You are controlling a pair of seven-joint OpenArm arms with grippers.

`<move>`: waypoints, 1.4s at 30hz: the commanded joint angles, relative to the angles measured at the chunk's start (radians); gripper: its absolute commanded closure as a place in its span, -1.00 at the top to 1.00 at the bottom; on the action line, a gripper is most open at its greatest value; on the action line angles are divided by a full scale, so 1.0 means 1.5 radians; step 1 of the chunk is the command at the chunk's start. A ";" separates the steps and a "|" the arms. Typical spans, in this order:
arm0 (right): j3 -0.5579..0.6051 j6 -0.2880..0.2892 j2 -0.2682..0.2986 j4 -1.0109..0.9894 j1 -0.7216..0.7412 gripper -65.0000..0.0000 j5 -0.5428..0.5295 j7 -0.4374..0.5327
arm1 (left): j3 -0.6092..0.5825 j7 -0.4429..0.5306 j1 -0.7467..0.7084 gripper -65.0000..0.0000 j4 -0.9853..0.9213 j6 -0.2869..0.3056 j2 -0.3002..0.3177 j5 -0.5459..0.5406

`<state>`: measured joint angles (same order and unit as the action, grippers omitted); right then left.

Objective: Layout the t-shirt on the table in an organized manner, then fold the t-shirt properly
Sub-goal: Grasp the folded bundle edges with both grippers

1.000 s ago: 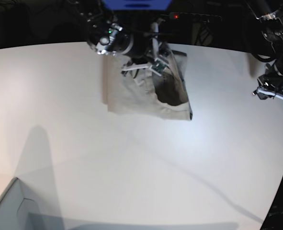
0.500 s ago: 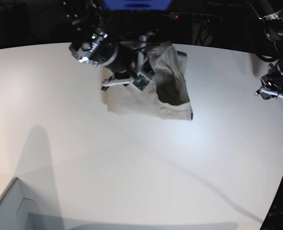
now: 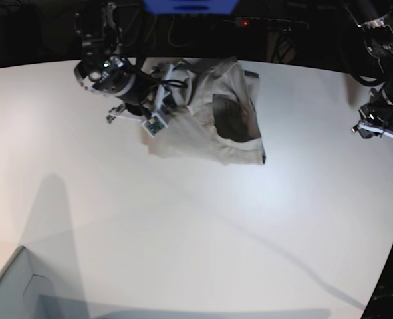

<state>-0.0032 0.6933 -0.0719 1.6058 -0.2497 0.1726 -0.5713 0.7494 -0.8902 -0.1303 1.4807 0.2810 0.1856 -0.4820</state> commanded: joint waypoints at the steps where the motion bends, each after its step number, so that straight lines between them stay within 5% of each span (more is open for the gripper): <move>1: -0.023 0.003 0.003 0.007 0.014 -0.70 -0.003 0.018 | 0.000 0.008 0.006 -1.00 0.014 0.001 0.010 -0.007; 9: -0.156 0.003 0.018 -0.012 0.046 -0.70 -0.003 0.035 | 0.002 0.008 0.006 -1.00 0.014 0.001 0.001 -0.007; 14: -0.162 0.003 0.014 0.057 0.026 -0.70 -0.004 0.028 | 0.000 0.008 0.006 -1.00 0.015 0.001 -0.012 -0.007; 17: -0.133 0.003 -0.020 0.132 0.006 -0.70 -0.004 0.028 | -0.001 0.007 0.005 -1.00 0.015 0.001 -0.015 -0.011; 20: -0.104 0.003 -0.030 0.119 0.008 -0.70 -0.003 0.028 | -0.002 0.003 -0.002 -1.00 0.016 0.001 -0.026 -0.067; 27: -0.083 0.003 -0.016 -0.033 0.047 -0.70 -0.003 0.037 | -0.001 -0.127 -0.022 -0.98 0.092 0.001 -0.028 -0.260; 31: -0.089 0.003 -0.004 -0.040 0.054 -0.70 -0.003 0.037 | -0.002 -0.182 -0.046 -0.98 0.173 0.001 -0.071 -0.332; 37: -0.087 0.003 -0.004 -0.038 0.058 -0.70 -0.003 0.037 | -0.021 -0.272 -0.063 -0.38 0.286 -0.005 -0.161 -0.355; 42: -0.087 0.003 -0.004 -0.041 0.056 -0.70 -0.003 0.037 | -0.131 -0.269 -0.075 -0.31 0.277 -0.006 -0.196 -0.352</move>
<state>-0.1345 0.6926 -0.0776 1.5295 -0.1730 0.1791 -0.5343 0.5488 -1.3045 -0.2531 1.8832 0.2764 -0.1066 -0.9909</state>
